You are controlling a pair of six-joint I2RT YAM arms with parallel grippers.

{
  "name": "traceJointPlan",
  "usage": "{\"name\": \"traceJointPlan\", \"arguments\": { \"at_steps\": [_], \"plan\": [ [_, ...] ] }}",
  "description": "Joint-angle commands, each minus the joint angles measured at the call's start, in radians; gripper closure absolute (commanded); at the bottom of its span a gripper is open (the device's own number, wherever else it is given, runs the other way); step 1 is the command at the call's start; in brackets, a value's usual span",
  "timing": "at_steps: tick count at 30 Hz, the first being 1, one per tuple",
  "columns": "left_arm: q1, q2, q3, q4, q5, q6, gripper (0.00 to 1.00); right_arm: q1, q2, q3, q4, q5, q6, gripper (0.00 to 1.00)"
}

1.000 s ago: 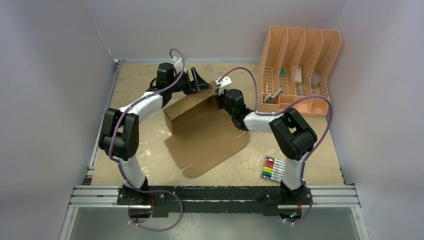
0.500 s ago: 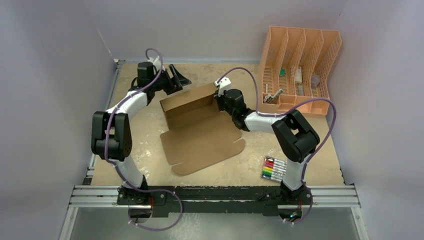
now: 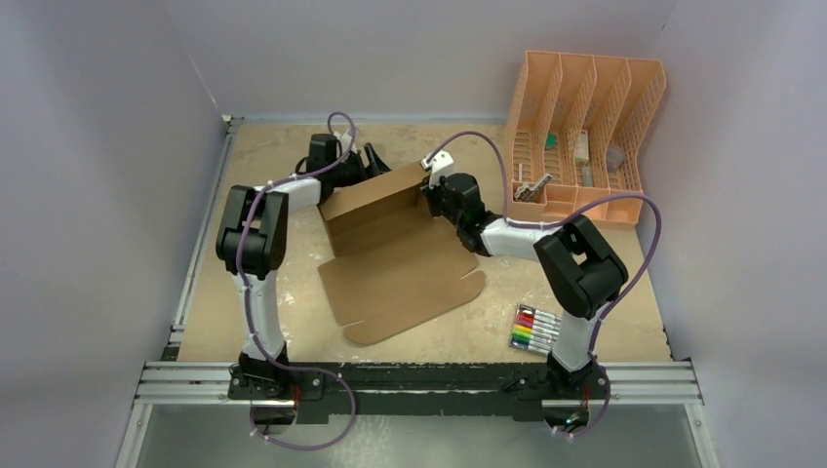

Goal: Fold the paper box

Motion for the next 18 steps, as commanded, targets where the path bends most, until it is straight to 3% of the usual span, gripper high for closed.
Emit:
{"name": "traceJointPlan", "arguments": {
  "at_steps": [1,11,18],
  "plan": [
    [-0.069,0.011,0.006,0.024,0.064,0.003,0.3,-0.001,-0.01,-0.019,0.026,-0.049,-0.016,0.89],
    [-0.095,0.035,-0.004,-0.016,0.076,0.032,0.3,-0.001,0.028,-0.04,0.075,-0.139,-0.014,0.76],
    [-0.114,0.046,0.001,-0.021,0.128,0.017,0.31,-0.003,0.07,-0.042,0.121,-0.086,-0.017,0.75]
  ]
}}
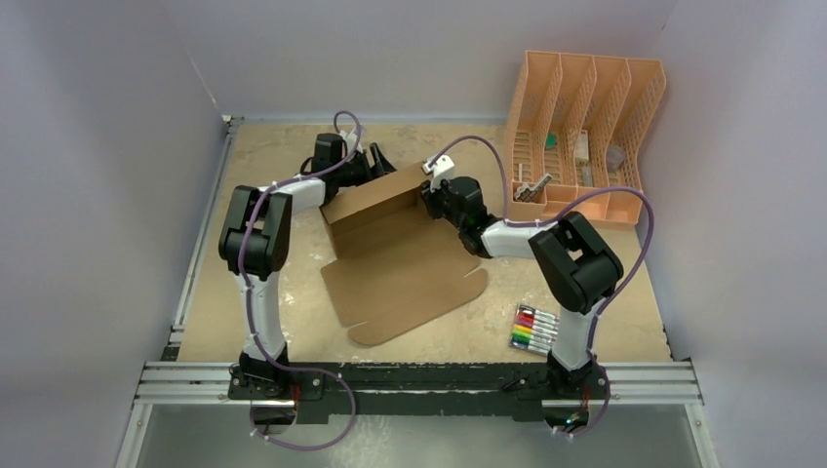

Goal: Fold the paper box

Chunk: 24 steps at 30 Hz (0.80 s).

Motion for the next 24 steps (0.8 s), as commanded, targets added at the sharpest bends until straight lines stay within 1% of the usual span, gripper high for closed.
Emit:
{"name": "traceJointPlan", "arguments": {
  "at_steps": [1,2,5,12,15,20,24],
  "plan": [
    [-0.06,0.028,-0.008,0.001,0.108,0.022,0.31,0.013,0.046,-0.012,0.056,0.015,-0.004,0.76],
    [-0.061,0.026,-0.013,0.001,0.114,0.018,0.31,0.013,0.053,-0.014,0.074,0.04,-0.004,0.77],
    [-0.063,0.012,-0.031,0.001,0.131,0.009,0.32,0.013,0.068,-0.004,0.117,0.072,-0.012,0.84],
    [-0.065,-0.023,-0.067,0.006,0.157,-0.008,0.33,0.013,0.084,0.021,0.197,0.181,-0.001,0.91],
    [-0.065,-0.028,-0.077,0.007,0.169,-0.019,0.34,0.017,0.079,0.034,0.197,0.273,0.009,0.94],
    [-0.064,-0.038,-0.092,0.028,0.18,-0.059,0.35,0.017,0.065,0.022,0.201,0.343,0.024,0.94],
    [-0.064,-0.083,-0.174,0.155,0.187,-0.151,0.35,0.017,0.047,0.023,0.147,0.341,0.108,0.94]
  ]
}}
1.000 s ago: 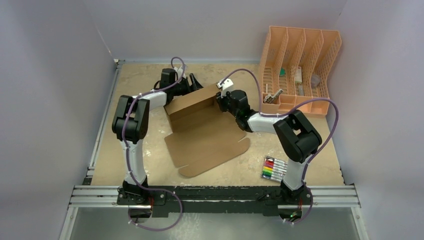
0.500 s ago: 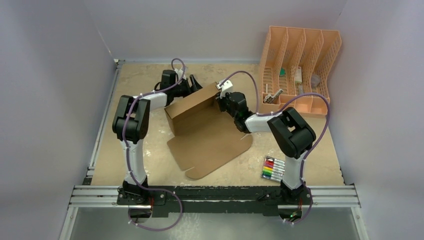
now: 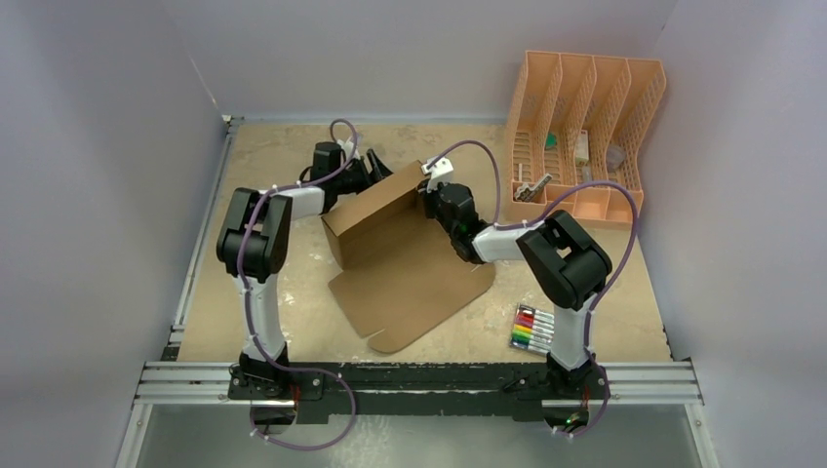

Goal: Fold the paper box

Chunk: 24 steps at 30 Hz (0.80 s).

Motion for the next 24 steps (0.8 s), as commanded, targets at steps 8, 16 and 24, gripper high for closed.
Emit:
{"name": "traceJointPlan", "arguments": {
  "at_steps": [8,16,24],
  "plan": [
    [-0.062,-0.121,-0.147,-0.002,0.147,-0.012,0.35,-0.016,0.015,0.114,-0.128,0.086,0.13,0.95],
    [-0.069,-0.144,-0.147,-0.03,0.123,0.018,0.36,-0.018,0.018,0.195,-0.308,-0.013,0.325,0.93],
    [-0.074,-0.135,-0.158,-0.078,0.111,0.059,0.36,-0.016,-0.006,0.182,-0.239,-0.033,0.332,0.83]
  ]
}}
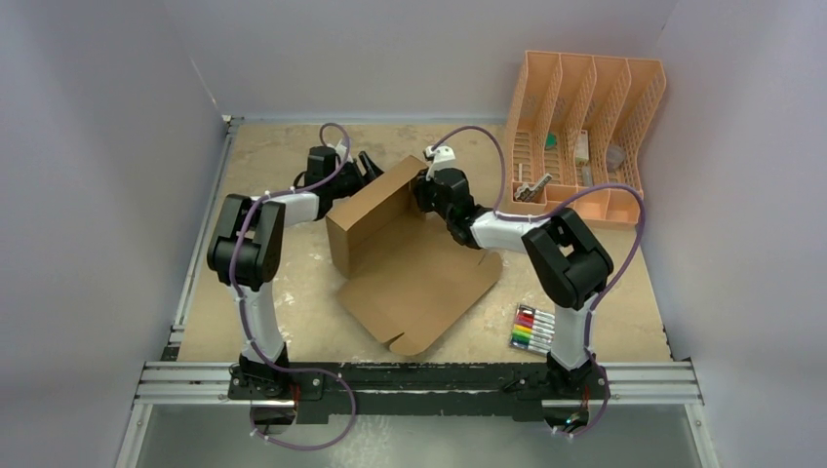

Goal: Fold the paper box

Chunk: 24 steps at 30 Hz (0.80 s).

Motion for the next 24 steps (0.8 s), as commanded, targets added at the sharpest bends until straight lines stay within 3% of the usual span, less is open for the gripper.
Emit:
{"name": "traceJointPlan", "arguments": {
  "at_steps": [1,8,12,16,21,24],
  "plan": [
    [-0.08,-0.042,-0.036,-0.114,0.211,0.1,0.36,-0.005,-0.008,0.037,0.028,0.035,0.043,0.82],
    [-0.08,-0.059,0.015,-0.162,0.166,0.124,0.36,-0.005,-0.079,0.031,-0.031,0.034,-0.096,0.68],
    [-0.079,-0.073,0.006,-0.11,0.14,0.076,0.35,-0.005,-0.095,0.069,-0.097,0.049,-0.22,0.67],
    [-0.072,-0.097,0.005,-0.128,0.075,0.086,0.33,-0.005,-0.088,0.154,-0.233,0.042,-0.446,0.67],
    [0.0,-0.127,-0.011,-0.24,-0.057,0.134,0.32,-0.005,-0.037,0.316,-0.484,-0.003,-0.648,0.61],
    [0.079,-0.157,-0.022,-0.405,-0.206,0.205,0.31,-0.003,-0.028,0.383,-0.568,-0.027,-0.691,0.58]
  ]
}}
